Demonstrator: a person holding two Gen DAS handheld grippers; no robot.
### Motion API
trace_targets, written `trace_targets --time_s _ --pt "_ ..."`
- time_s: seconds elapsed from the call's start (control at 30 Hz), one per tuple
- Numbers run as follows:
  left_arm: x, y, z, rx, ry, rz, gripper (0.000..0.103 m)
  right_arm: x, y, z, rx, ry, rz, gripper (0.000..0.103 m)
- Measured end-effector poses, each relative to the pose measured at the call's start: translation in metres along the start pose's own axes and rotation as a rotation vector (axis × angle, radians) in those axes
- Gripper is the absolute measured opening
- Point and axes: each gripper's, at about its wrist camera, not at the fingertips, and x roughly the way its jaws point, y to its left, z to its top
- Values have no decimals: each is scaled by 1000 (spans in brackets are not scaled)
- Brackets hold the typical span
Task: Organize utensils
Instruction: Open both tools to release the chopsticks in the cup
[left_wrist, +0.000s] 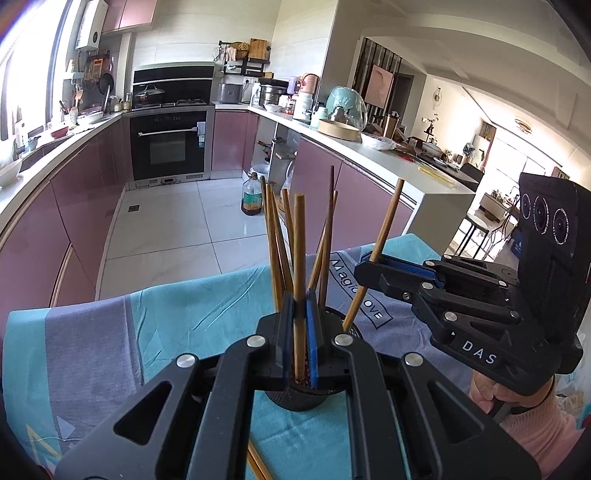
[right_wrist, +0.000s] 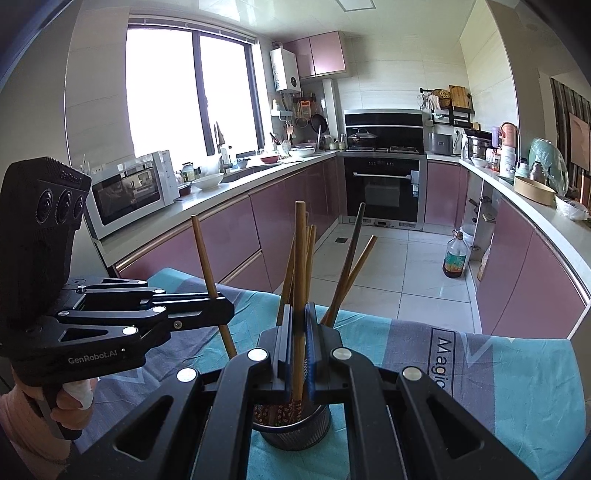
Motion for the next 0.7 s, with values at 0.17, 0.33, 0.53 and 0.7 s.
trace_targets --time_s 0.17,0.33,0.53,0.7 --pt "8 5 3 -2 12 9 7 7 2 -1 -3 22 -1 5" --pt "16 7 5 -6 19 18 8 10 2 -1 8 30 -3 5" --pt "29 13 6 -21 36 28 10 15 -3 0 32 35 -2 6" --pt "34 18 4 -32 40 41 17 12 -5 -3 49 25 -6 6"
